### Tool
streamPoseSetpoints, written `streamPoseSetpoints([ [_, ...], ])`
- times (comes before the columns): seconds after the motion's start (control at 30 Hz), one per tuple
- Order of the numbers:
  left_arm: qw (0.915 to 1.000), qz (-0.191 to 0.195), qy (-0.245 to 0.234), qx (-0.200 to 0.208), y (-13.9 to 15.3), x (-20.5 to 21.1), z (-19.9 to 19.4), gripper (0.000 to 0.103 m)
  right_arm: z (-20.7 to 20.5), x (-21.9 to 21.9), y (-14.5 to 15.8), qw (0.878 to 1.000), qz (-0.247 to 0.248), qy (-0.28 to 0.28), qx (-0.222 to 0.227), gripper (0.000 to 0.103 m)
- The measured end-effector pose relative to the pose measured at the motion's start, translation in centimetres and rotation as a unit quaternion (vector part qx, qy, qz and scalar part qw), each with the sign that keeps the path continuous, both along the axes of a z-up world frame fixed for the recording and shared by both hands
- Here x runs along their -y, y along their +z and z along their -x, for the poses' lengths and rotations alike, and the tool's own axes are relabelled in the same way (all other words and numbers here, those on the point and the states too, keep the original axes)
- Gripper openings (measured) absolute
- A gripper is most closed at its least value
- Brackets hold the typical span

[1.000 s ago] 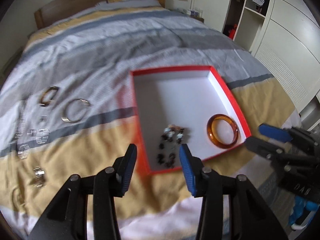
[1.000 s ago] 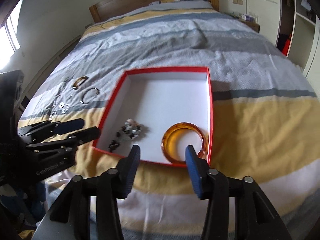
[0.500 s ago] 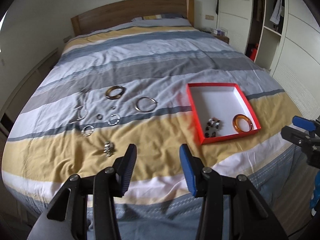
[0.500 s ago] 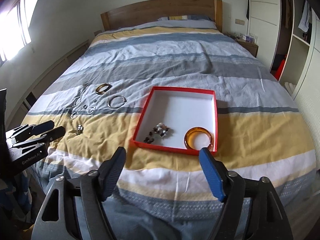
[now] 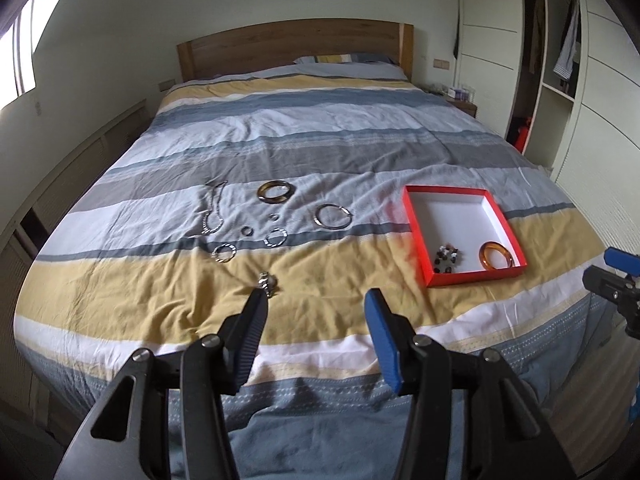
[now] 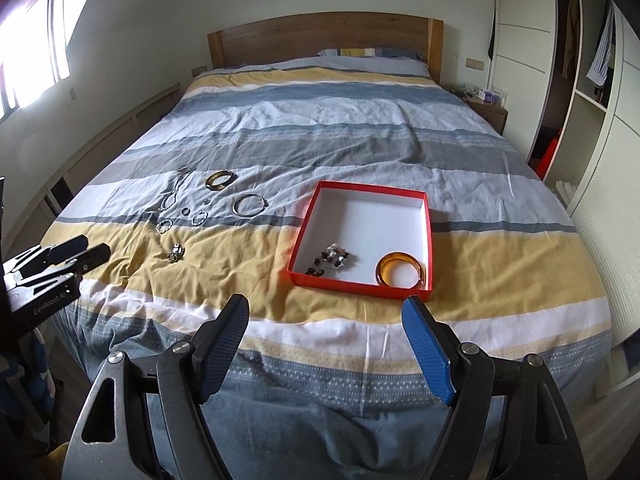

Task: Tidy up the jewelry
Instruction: 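Withdraw both tools from the box toward the remaining jewelry, then grasp the silver watch with the left tool while the right tool grasps a twisted silver hoop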

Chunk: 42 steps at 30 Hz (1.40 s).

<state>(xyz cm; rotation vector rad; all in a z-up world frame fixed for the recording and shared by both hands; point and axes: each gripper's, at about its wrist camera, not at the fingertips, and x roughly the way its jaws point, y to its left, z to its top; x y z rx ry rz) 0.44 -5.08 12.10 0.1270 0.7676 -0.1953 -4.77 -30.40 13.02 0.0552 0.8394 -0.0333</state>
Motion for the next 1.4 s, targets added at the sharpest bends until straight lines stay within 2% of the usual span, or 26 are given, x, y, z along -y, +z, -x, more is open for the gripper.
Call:
streamPoseSetpoints([
  [0.1, 0.9999, 0.001, 0.008, 0.007, 0.4, -0.9, 1.0, 0.048, 1.1, -0.6, 0.4, 1.0, 0.007, -0.003, 0.008, 0.085],
  [0.37, 0.9989, 0.013, 0.031, 0.032, 1.4, -3.6, 3.8, 0.048, 3.7, -1.9, 1.4, 1.0, 0.009, 0.007, 0.029, 0.086],
  [0.47, 0.9981, 0.032, 0.04, 0.034, 1.5, -5.2, 4.2, 0.048, 4.3, -2.3, 1.8, 0.999, 0.005, 0.016, 0.038, 0.086],
  [0.6, 0.9974, 0.027, 0.063, 0.019, 0.8, -7.3, 3.5, 0.049, 4.1, -2.8, 2.3, 0.998, -0.001, 0.034, 0.05, 0.086],
  [0.83, 0.9958, 0.018, 0.088, -0.02, -2.4, -11.0, -0.4, 0.049, -0.5, -4.3, 0.8, 0.997, -0.015, 0.072, 0.037, 0.086],
  [0.9, 0.9954, 0.02, 0.089, -0.031, -3.5, -11.5, -1.8, 0.048, -2.6, -5.0, 0.0, 0.996, -0.02, 0.086, 0.029, 0.083],
  [1.0, 0.9948, 0.037, 0.079, -0.052, -5.4, -12.0, -4.1, 0.048, -5.9, -6.2, -1.4, 0.994, -0.027, 0.108, 0.01, 0.075],
  [1.17, 0.994, 0.054, 0.056, -0.076, -8.4, -11.4, -7.5, 0.048, -10.6, -7.9, -4.1, 0.99, -0.036, 0.135, -0.021, 0.069],
  [1.4, 0.9927, 0.063, 0.007, -0.103, -12.1, -9.1, -11.7, 0.048, -15.6, -9.2, -8.8, 0.985, -0.052, 0.149, -0.064, 0.064],
])
